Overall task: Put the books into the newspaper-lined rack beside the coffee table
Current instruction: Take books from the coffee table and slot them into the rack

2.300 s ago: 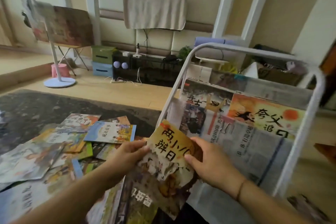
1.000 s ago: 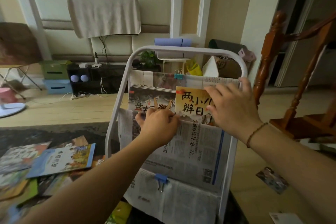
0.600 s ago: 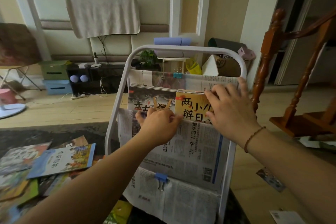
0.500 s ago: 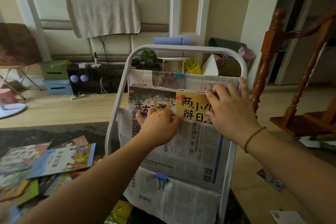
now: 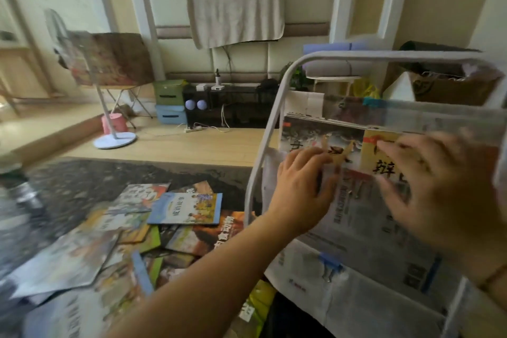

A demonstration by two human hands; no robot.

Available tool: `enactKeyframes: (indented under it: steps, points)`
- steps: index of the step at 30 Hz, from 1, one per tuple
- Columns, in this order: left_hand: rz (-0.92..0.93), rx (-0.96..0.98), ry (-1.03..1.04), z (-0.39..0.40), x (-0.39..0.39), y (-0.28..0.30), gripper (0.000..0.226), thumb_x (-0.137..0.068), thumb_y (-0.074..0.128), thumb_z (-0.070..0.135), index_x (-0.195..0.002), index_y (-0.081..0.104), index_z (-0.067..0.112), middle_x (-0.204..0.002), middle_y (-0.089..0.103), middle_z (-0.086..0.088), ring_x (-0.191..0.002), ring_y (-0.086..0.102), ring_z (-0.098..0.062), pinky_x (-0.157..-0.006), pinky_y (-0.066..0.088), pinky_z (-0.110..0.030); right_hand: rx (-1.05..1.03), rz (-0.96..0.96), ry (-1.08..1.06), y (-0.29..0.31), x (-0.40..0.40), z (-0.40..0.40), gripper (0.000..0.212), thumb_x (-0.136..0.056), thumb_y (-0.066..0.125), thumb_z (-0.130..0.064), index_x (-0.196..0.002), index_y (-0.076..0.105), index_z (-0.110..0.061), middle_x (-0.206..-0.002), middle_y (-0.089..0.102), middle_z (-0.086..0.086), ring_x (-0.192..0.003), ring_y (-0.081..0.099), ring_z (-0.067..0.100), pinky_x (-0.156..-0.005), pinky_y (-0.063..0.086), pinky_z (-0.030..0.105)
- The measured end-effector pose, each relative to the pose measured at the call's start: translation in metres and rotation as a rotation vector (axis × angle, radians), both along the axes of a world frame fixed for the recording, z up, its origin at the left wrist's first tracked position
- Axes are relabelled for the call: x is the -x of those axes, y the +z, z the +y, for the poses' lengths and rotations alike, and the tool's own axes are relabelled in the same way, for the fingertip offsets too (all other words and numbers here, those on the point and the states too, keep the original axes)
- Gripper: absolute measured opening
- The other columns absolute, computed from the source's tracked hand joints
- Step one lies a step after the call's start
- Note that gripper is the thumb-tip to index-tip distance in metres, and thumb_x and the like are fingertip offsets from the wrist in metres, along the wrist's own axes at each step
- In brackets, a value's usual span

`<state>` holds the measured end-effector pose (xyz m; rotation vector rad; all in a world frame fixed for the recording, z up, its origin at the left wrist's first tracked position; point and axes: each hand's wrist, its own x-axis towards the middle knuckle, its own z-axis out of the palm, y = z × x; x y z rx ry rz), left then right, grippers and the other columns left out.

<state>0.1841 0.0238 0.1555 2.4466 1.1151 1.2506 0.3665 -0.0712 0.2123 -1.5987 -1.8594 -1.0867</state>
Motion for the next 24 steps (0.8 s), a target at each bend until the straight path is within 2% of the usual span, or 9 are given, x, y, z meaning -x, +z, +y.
enactKeyframes:
  steps: [4, 7, 9, 12, 15, 17, 20, 22, 24]
  points:
    - [0.137, -0.017, 0.108, 0.003, 0.069, -0.04, 0.042, -0.095, 0.053, 0.039, -0.135, 0.046, 0.031, -0.15, 0.033, 0.009, -0.142, 0.021, -0.016, -0.118, 0.017, -0.038, 0.107, 0.002, 0.243, -0.041, 0.066, 0.018, 0.046, -0.081, 0.06, -0.033, -0.116, 0.067, -0.005, -0.109, 0.062, 0.016, -0.103, 0.054, 0.039, -0.096, 0.038, 0.056]
    - [0.241, 0.067, 0.232, 0.009, 0.144, -0.076, 0.04, -0.094, 0.054, 0.04, -0.133, 0.051, 0.03, -0.15, 0.035, 0.008, -0.142, 0.021, -0.017, -0.117, 0.018, -0.04, 0.215, 0.027, 0.391, -0.072, 0.116, 0.035, 0.044, -0.085, 0.051, -0.034, -0.115, 0.068, -0.007, -0.11, 0.062, 0.013, -0.102, 0.055, 0.035, -0.092, 0.044, 0.051]
    - [0.339, 0.164, 0.37, 0.011, 0.201, -0.101, 0.042, -0.093, 0.052, 0.043, -0.134, 0.049, 0.033, -0.152, 0.034, 0.008, -0.143, 0.021, -0.018, -0.118, 0.019, -0.042, 0.304, 0.054, 0.458, -0.093, 0.15, 0.046, 0.043, -0.083, 0.051, -0.036, -0.114, 0.068, -0.011, -0.11, 0.064, 0.009, -0.102, 0.057, 0.033, -0.089, 0.048, 0.048]
    - [0.542, 0.42, 0.569, 0.012, 0.285, -0.135, 0.053, -0.096, 0.045, 0.05, -0.147, 0.035, 0.036, -0.161, 0.019, 0.008, -0.149, 0.011, -0.02, -0.121, 0.01, -0.043, 0.481, 0.044, 0.474, -0.123, 0.2, 0.067, 0.046, -0.071, 0.066, -0.041, -0.112, 0.069, -0.019, -0.111, 0.066, 0.004, -0.102, 0.06, 0.028, -0.085, 0.054, 0.044]
    - [0.605, 0.606, 0.697, 0.012, 0.358, -0.165, 0.063, -0.096, 0.034, 0.062, -0.153, 0.017, 0.04, -0.165, 0.002, 0.009, -0.152, 0.0, -0.02, -0.121, 0.004, -0.048, 0.693, 0.037, 0.445, -0.146, 0.247, 0.089, 0.053, -0.06, 0.076, -0.05, -0.108, 0.071, -0.028, -0.109, 0.068, -0.003, -0.101, 0.064, 0.022, -0.081, 0.057, 0.037]
    - [0.583, 0.709, 0.765, 0.009, 0.39, -0.181, 0.075, -0.09, 0.025, 0.076, -0.154, 0.01, 0.042, -0.165, -0.003, 0.01, -0.152, -0.005, -0.02, -0.12, 0.001, -0.053, 0.818, 0.021, 0.42, -0.155, 0.279, 0.102, 0.056, -0.069, 0.074, -0.054, -0.118, 0.066, -0.028, -0.123, 0.063, -0.004, -0.112, 0.059, 0.021, -0.089, 0.052, 0.035]
    - [0.514, 0.679, 0.82, -0.001, 0.409, -0.197, 0.084, -0.082, 0.013, 0.086, -0.154, 0.016, 0.042, -0.165, 0.005, 0.01, -0.152, 0.0, -0.018, -0.12, 0.005, -0.05, 0.969, 0.002, 0.499, -0.172, 0.334, 0.124, 0.056, -0.094, 0.05, -0.047, -0.144, 0.039, -0.024, -0.151, 0.032, -0.003, -0.139, 0.028, 0.021, -0.113, 0.029, 0.035]
    - [0.481, 0.542, 0.84, -0.005, 0.409, -0.198, 0.079, -0.085, 0.016, 0.082, -0.149, 0.031, 0.038, -0.161, 0.024, 0.01, -0.148, 0.018, -0.018, -0.119, 0.018, -0.044, 1.015, -0.004, 0.52, -0.18, 0.375, 0.139, 0.055, -0.097, 0.045, -0.042, -0.147, 0.033, -0.022, -0.153, 0.03, -0.001, -0.14, 0.026, 0.021, -0.112, 0.03, 0.035]
    - [0.428, 0.448, 0.842, -0.006, 0.409, -0.199, 0.066, -0.088, 0.028, 0.072, -0.14, 0.046, 0.034, -0.15, 0.043, 0.009, -0.138, 0.037, -0.018, -0.112, 0.03, -0.039, 1.068, 0.101, 0.575, -0.191, 0.415, 0.156, 0.054, -0.099, 0.044, -0.039, -0.148, 0.031, -0.021, -0.151, 0.034, 0.0, -0.137, 0.031, 0.022, -0.108, 0.036, 0.036]
